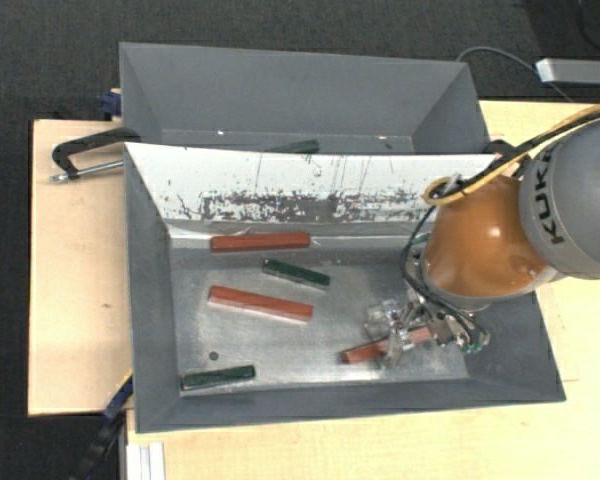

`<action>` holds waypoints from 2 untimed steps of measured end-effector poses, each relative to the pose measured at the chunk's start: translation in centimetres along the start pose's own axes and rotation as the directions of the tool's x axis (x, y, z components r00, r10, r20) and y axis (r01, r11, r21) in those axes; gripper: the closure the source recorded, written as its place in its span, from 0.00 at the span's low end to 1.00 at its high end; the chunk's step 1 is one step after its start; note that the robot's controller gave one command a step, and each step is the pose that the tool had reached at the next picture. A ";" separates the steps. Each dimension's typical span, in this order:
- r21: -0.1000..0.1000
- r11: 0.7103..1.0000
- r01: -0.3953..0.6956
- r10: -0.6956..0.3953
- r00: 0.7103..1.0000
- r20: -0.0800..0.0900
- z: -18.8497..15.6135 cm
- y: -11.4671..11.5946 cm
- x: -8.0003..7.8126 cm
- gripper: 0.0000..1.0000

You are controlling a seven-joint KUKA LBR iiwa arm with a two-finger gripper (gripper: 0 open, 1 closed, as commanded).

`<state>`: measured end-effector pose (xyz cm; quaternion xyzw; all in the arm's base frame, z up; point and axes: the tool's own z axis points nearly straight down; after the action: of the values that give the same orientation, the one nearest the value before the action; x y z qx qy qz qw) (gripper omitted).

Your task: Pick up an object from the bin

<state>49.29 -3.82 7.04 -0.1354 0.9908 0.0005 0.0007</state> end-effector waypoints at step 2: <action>-0.001 1.000 0.001 -0.001 1.000 -0.003 -0.4 0.1 0.1 1.00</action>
Offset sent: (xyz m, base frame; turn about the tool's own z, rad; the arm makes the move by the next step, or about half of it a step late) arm 0.0000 0.0000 0.0596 0.0000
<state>49.18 -3.78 7.47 -0.1356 0.9908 0.0010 -0.0008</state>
